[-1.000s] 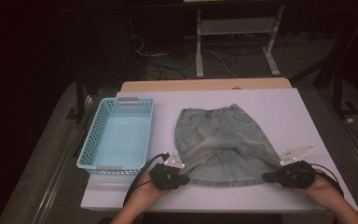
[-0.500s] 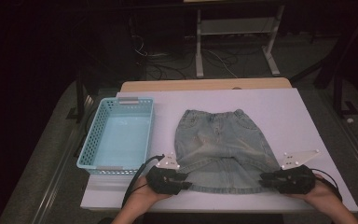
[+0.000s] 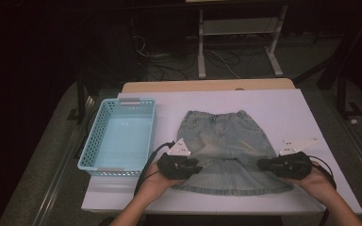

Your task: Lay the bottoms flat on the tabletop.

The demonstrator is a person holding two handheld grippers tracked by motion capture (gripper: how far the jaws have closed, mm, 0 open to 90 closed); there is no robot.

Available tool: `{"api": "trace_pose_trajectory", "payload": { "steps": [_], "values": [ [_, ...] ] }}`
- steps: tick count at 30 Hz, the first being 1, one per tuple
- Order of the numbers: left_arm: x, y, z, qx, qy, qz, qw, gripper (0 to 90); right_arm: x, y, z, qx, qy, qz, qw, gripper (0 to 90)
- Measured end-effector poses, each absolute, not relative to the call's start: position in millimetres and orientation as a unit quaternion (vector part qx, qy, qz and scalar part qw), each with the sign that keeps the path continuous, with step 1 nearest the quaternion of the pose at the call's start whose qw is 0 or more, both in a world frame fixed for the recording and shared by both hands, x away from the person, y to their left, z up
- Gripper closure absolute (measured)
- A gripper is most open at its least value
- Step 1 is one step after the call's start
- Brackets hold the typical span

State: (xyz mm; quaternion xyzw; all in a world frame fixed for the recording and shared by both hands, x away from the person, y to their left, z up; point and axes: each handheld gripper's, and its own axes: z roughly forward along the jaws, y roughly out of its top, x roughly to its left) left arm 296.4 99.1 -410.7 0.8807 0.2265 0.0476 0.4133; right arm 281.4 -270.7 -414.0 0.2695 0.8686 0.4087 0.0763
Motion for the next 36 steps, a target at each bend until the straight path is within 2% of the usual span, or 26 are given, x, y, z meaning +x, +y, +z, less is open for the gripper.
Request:
{"api": "trace_pose_trajectory", "payload": {
  "steps": [8,18,24,29,36],
  "values": [
    [323,86,-418,0.883,0.242,0.081,0.393,79.7,309,-274,-423,0.295,0.868,0.389,0.092,82.9],
    [347,75,-432,0.894,0.257,0.100,0.354,83.9,332,-276,-444,0.325,0.872,0.357,0.085,84.3],
    [346,79,-434,0.897,0.239,0.072,0.365,73.6,329,-277,-441,0.316,0.868,0.377,0.063,74.1],
    [338,85,-420,0.885,0.232,0.061,0.398,67.5,321,-274,-434,0.293,0.868,0.397,0.049,71.2],
    [326,77,-432,0.911,0.197,0.061,0.358,63.5,312,-262,-442,0.257,0.893,0.365,0.049,64.9]
  ]
}}
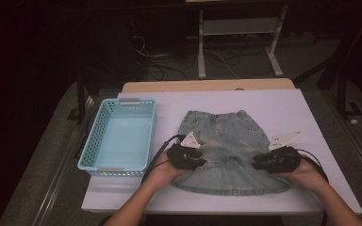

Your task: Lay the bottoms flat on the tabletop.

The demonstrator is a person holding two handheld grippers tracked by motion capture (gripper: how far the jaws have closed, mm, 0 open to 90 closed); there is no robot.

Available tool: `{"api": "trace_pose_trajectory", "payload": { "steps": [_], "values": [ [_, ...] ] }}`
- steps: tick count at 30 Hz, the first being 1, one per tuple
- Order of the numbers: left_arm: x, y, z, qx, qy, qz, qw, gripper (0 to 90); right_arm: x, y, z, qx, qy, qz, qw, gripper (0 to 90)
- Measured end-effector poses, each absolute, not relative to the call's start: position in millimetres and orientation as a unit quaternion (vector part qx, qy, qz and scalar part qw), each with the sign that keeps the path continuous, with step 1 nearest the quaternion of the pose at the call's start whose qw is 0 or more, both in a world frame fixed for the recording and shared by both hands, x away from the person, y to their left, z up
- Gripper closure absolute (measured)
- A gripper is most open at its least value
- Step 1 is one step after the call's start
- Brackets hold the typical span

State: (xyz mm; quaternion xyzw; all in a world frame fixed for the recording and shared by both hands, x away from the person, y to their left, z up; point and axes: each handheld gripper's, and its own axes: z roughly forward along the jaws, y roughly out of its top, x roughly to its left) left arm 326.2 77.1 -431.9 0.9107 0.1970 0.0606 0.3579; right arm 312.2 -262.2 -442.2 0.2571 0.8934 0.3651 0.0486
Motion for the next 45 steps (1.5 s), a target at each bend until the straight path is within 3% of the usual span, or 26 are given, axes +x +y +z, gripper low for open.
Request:
{"api": "trace_pose_trajectory", "payload": {
  "steps": [4,11,19,23,32,45],
  "values": [
    [326,71,-439,0.921,0.183,0.074,0.336,58.0,312,-260,-446,0.249,0.898,0.357,0.061,61.9],
    [323,67,-440,0.928,0.165,0.098,0.319,59.2,308,-256,-448,0.226,0.907,0.340,0.102,64.6],
    [327,70,-438,0.927,0.174,0.104,0.316,78.3,311,-258,-447,0.233,0.905,0.338,0.109,78.1],
    [328,74,-435,0.924,0.183,0.076,0.328,81.5,312,-260,-444,0.242,0.904,0.339,0.095,85.2],
    [316,99,-414,0.892,0.211,0.005,0.399,83.3,300,-275,-429,0.253,0.885,0.387,0.058,85.3],
    [283,108,-413,0.891,0.191,-0.052,0.409,83.7,260,-287,-421,0.234,0.881,0.410,0.031,85.2]
  ]
}}
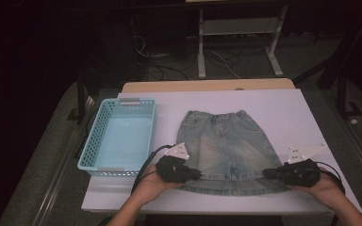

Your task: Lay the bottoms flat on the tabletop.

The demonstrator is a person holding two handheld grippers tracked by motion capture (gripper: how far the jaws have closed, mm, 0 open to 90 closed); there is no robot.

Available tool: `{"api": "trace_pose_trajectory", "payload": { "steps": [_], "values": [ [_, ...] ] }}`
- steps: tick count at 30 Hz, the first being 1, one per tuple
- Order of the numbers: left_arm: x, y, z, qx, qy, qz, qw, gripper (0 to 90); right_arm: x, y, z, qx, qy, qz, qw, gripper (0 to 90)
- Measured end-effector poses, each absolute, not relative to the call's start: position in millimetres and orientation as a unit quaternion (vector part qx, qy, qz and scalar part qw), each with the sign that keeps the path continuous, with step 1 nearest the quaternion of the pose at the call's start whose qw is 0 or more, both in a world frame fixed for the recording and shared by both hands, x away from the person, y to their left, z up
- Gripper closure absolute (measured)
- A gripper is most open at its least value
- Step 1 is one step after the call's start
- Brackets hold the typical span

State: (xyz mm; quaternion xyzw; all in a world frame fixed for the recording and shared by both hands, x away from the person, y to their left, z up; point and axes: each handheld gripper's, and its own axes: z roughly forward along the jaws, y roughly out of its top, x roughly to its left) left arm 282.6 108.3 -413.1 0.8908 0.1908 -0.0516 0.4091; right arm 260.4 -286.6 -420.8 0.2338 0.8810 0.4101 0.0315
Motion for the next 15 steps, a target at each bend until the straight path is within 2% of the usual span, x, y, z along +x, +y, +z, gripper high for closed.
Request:
{"api": "trace_pose_trajectory", "payload": {
  "steps": [15],
  "values": [
    [266,96,-438,0.916,0.183,-0.063,0.350,82.8,241,-276,-440,0.212,0.913,0.347,-0.001,85.1]
  ]
}}
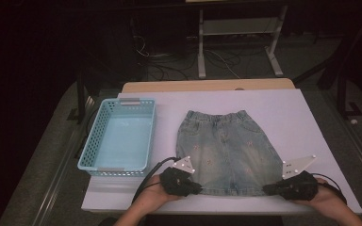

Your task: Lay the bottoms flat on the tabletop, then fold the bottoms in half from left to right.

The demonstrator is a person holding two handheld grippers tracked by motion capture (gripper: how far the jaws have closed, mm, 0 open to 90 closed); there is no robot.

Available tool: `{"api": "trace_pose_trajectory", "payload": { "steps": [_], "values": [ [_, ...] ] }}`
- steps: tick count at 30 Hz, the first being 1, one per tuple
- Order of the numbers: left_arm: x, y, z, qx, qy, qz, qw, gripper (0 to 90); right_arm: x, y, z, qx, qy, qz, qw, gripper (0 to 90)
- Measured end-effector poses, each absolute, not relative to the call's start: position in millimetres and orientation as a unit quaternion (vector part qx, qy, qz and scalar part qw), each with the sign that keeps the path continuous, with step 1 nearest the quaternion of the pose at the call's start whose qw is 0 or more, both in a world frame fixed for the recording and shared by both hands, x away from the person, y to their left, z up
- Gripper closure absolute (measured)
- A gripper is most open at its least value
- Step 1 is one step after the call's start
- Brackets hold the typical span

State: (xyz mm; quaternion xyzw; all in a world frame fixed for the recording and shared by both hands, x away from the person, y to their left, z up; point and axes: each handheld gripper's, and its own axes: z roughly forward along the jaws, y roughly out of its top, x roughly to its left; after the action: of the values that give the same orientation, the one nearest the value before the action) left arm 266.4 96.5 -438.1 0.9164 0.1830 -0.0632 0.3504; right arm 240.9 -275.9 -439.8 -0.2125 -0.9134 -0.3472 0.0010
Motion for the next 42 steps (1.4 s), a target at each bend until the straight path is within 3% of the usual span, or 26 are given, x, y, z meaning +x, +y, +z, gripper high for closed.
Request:
{"api": "trace_pose_trajectory", "payload": {
  "steps": [3,7,15,19,30,42],
  "values": [
    [268,97,-440,0.912,0.186,-0.068,0.359,74.8,242,-275,-439,-0.215,-0.912,-0.350,-0.002,81.1],
    [271,101,-437,0.905,0.195,-0.060,0.373,62.4,246,-280,-434,-0.231,-0.895,-0.382,-0.013,67.9],
    [278,105,-433,0.886,0.217,-0.044,0.407,45.9,254,-284,-433,-0.267,-0.870,-0.413,-0.030,45.3],
    [281,105,-433,0.880,0.233,-0.026,0.412,38.3,257,-285,-432,-0.278,-0.864,-0.416,-0.049,38.7],
    [293,99,-432,0.873,0.260,0.017,0.413,22.1,271,-279,-428,-0.305,-0.849,-0.425,-0.077,29.4],
    [313,101,-424,0.854,0.311,0.070,0.411,21.7,292,-273,-427,-0.320,-0.836,-0.437,-0.086,28.1]
  ]
}}
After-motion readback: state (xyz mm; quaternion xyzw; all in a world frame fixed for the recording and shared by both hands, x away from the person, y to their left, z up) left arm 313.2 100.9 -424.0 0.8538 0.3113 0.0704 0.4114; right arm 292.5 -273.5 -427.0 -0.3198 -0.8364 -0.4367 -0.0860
